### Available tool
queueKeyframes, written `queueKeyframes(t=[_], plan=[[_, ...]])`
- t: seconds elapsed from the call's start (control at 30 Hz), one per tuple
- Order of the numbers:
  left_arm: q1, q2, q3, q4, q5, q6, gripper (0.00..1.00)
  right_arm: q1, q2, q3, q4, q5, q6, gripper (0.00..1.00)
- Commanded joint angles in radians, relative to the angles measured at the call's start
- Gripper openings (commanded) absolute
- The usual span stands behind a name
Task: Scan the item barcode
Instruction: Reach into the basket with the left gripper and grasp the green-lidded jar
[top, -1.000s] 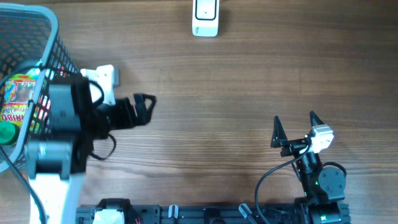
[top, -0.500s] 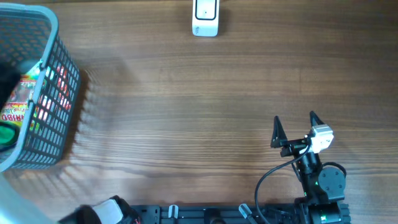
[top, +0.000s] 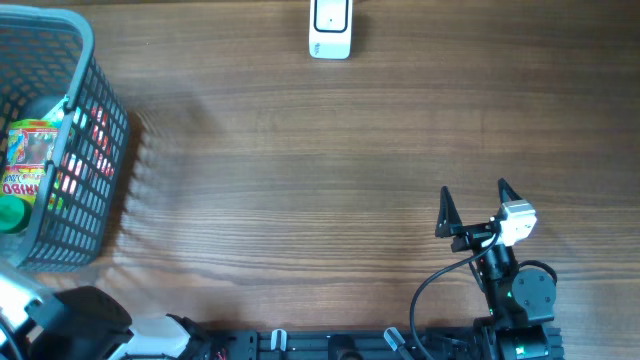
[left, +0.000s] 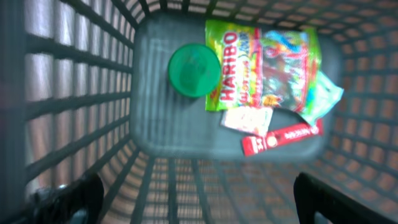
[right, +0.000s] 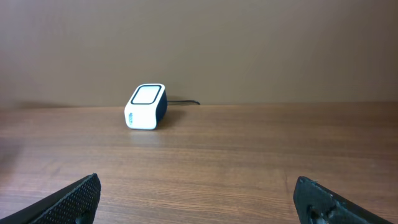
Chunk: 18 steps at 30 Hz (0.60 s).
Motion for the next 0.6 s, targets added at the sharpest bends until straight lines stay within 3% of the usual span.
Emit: queueKeyframes(t=[0.0,0.27,0.57], plan=[[0.008,0.0,-0.17,0.12,-0.005,-0.011,0.97,0.003,-0.005,-0.001,0.002,-0.008,-0.009,1.0],[0.008,0.007,-0.327,0.365,-0.018,0.045,1.0,0.003,-0.005,-0.001,0.002,-0.008,-0.008,1.0],[0.008,0.114,-0.332,0.418,-0.078,0.093,1.0,0.003,-0.005,-0.001,0.002,-0.008,-0.009,1.0]])
